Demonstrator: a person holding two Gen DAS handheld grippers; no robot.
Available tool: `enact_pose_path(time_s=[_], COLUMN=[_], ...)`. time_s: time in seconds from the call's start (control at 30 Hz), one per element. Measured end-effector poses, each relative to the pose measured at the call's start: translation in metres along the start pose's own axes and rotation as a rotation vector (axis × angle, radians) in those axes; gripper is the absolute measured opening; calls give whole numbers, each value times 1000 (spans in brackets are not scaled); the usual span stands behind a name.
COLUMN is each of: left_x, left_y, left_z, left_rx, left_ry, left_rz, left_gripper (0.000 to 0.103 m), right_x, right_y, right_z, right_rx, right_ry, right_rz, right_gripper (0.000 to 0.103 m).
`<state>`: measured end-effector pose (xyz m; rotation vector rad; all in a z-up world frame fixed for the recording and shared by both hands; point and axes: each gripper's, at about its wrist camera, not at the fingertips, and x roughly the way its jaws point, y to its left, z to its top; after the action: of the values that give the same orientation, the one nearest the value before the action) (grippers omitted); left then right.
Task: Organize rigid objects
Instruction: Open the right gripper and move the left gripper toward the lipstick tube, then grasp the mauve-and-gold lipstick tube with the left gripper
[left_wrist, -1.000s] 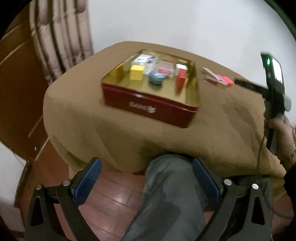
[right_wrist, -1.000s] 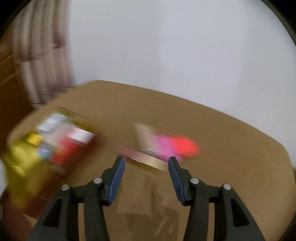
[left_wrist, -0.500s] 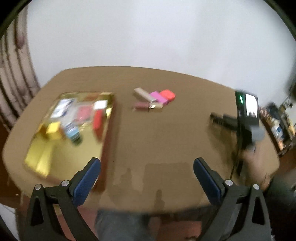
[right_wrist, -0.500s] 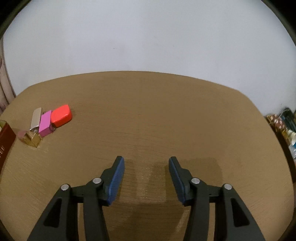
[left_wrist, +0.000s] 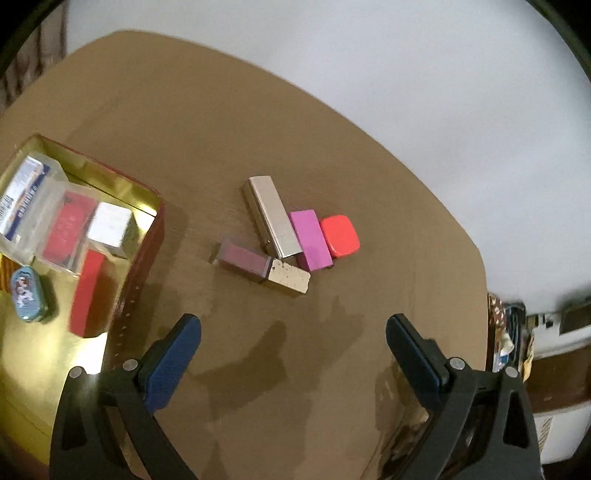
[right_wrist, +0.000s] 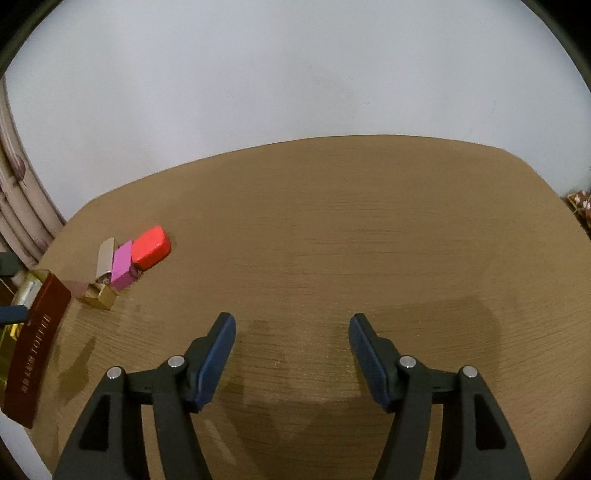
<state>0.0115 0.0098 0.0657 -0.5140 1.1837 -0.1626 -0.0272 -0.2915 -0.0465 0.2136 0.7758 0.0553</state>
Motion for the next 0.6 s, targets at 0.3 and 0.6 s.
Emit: enact_pose_path(time_s=[0.3, 0.6], left_x=[39, 56], left_y=[31, 35], left_z=[5, 0], left_rx=[-299, -445], left_ry=[76, 118], left_rz=[-65, -4], left_gripper=[98, 90], right_x=[-4, -22], right_y=[-11, -21], right_z=[6, -3], right_rx=[26, 45], right_ry=[-27, -37], right_rz=[46, 61], right_gripper=[66, 66])
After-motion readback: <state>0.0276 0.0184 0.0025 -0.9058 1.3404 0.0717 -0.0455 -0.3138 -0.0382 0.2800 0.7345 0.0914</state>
